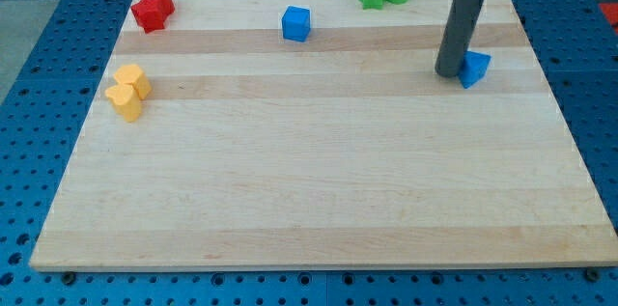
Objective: Move the blue cube near the blue triangle
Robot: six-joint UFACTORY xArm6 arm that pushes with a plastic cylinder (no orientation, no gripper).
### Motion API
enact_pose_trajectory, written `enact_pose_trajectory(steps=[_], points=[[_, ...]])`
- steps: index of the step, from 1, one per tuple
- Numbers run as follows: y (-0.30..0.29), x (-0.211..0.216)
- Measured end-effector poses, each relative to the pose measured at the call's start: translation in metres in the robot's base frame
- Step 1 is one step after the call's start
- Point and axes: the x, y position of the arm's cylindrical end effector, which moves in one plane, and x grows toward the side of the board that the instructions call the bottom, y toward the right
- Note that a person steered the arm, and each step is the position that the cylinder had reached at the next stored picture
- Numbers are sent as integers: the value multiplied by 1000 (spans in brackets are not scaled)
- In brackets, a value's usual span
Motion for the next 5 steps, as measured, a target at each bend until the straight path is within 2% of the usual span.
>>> enact_pose_trajectory(steps=[3,5], points=[[18,-1],[-117,-13]])
